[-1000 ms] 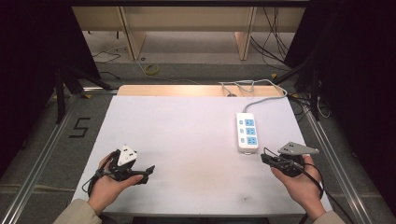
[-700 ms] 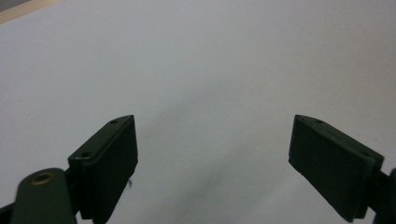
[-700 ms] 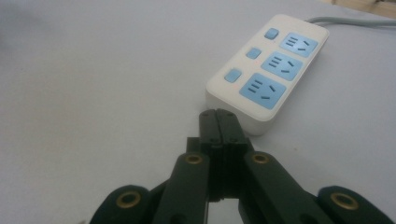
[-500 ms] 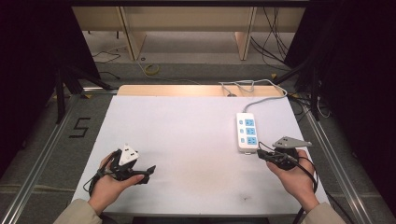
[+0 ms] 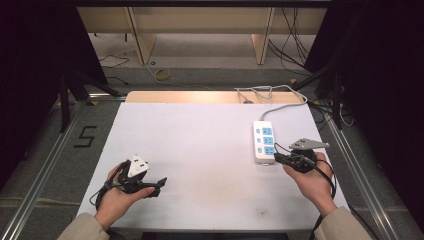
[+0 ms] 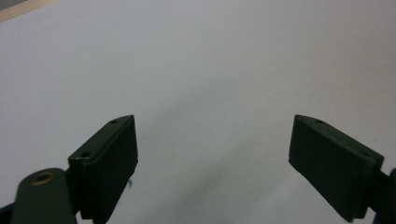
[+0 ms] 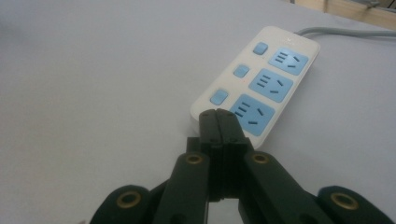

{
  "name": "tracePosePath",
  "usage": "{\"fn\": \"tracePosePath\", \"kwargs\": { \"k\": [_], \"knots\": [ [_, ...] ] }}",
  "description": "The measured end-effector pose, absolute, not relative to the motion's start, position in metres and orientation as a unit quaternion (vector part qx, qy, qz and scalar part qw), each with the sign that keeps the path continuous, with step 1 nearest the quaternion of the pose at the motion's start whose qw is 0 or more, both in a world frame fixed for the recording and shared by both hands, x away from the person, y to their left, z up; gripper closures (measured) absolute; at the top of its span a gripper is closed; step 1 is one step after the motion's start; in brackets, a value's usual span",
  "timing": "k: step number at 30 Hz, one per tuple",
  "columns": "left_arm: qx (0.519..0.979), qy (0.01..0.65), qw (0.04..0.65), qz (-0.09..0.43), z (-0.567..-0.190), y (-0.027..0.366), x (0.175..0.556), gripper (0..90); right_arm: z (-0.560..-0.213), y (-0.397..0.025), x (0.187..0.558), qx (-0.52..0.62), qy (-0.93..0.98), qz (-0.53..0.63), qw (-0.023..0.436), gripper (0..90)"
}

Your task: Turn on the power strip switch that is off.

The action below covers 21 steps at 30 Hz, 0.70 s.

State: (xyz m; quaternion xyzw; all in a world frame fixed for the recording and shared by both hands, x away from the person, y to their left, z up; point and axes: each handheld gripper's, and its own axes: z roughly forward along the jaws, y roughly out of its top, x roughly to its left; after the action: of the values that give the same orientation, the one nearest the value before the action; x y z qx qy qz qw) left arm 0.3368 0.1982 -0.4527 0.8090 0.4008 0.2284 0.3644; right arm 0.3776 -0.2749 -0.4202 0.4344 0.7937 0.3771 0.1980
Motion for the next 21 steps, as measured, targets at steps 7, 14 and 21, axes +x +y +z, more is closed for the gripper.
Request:
{"fn": "tracePosePath", "kwargs": {
  "k": [7, 14, 21],
  "knots": [
    [0.809, 0.401, 0.364, 0.228, -0.453, 0.198, 0.337, 15.2, -0.420, -0.274, 0.384, 0.440, 0.791, 0.376, 0.197, 90.0],
    [0.809, 0.402, 0.364, 0.228, -0.453, 0.198, 0.337, 15.2, -0.419, -0.272, 0.392, 0.441, 0.792, 0.373, 0.198, 90.0],
    [0.809, 0.401, 0.364, 0.228, -0.453, 0.198, 0.337, 15.2, -0.419, -0.269, 0.398, 0.443, 0.792, 0.370, 0.198, 90.0]
  ]
}}
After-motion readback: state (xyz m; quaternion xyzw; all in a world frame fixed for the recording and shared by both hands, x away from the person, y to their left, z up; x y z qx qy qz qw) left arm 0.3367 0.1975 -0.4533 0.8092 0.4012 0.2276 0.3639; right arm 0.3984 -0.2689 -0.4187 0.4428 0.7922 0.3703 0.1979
